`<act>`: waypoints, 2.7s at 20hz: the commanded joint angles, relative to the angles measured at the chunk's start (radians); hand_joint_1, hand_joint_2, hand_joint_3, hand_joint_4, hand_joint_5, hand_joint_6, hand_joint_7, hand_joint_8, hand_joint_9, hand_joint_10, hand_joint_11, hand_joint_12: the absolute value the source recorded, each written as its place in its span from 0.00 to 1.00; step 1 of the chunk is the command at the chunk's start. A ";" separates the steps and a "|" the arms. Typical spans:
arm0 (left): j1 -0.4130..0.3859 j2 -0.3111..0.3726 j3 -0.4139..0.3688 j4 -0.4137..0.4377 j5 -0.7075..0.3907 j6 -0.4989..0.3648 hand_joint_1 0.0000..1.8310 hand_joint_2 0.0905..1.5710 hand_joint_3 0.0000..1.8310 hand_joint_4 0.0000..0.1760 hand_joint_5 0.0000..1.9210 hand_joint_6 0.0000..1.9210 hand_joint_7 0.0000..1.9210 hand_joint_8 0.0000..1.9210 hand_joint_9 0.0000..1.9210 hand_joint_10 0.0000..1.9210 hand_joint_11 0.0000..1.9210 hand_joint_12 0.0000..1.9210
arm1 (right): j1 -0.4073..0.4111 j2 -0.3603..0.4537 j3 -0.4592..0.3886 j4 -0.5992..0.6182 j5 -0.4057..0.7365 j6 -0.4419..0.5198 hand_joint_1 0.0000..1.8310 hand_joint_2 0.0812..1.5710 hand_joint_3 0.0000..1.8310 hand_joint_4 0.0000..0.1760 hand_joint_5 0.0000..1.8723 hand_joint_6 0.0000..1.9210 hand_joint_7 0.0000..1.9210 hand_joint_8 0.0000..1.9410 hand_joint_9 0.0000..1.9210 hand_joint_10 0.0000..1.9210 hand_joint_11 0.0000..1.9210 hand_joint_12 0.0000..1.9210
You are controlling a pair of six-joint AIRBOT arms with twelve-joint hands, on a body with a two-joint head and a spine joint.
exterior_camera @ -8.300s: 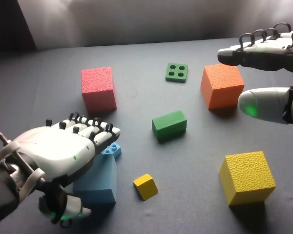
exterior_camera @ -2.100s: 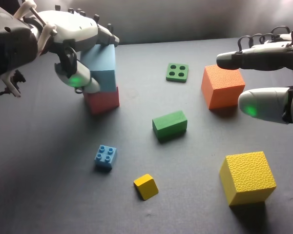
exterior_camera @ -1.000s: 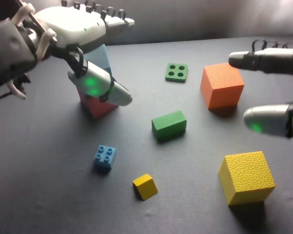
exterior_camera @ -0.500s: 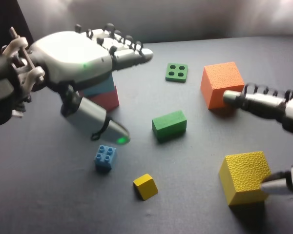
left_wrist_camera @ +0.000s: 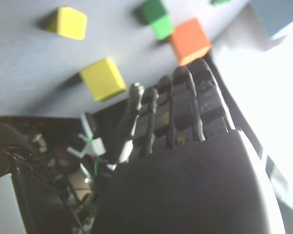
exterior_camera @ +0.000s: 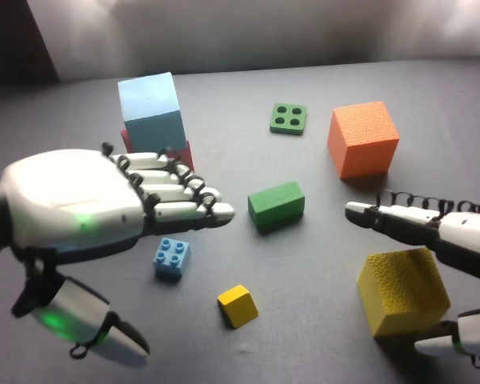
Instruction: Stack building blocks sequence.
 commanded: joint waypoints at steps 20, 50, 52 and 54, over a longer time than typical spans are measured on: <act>-0.077 0.117 -0.074 0.349 -0.081 -0.250 0.25 0.55 0.00 0.00 0.04 0.00 0.07 0.00 0.07 0.00 0.00 0.21 | -0.043 -0.123 0.127 -0.046 0.067 -0.012 0.81 0.64 0.01 0.00 0.00 0.00 0.00 0.00 0.00 0.00 0.00 0.00; -0.133 0.142 -0.098 0.352 -0.051 -0.250 0.20 0.63 0.00 0.00 0.06 0.00 0.08 0.00 0.08 0.00 0.00 0.26 | 0.400 -0.113 0.291 -0.228 -0.205 -0.009 0.75 0.69 0.00 0.00 0.48 0.56 0.54 0.43 0.47 0.62 0.33 0.59; -0.135 0.141 -0.099 0.354 -0.048 -0.250 0.21 0.63 0.00 0.00 0.05 0.00 0.08 0.01 0.08 0.00 0.00 0.23 | 0.463 -0.147 0.344 -0.228 -0.295 0.010 0.75 0.69 0.00 0.00 0.49 0.55 0.56 0.41 0.48 0.61 0.33 0.59; -0.139 0.141 -0.099 0.359 -0.047 -0.250 0.22 0.62 0.00 0.00 0.08 0.01 0.10 0.00 0.10 0.01 0.00 0.28 | 0.525 -0.181 0.412 -0.228 -0.429 0.079 0.75 0.69 0.00 0.00 0.48 0.56 0.57 0.40 0.47 0.60 0.33 0.58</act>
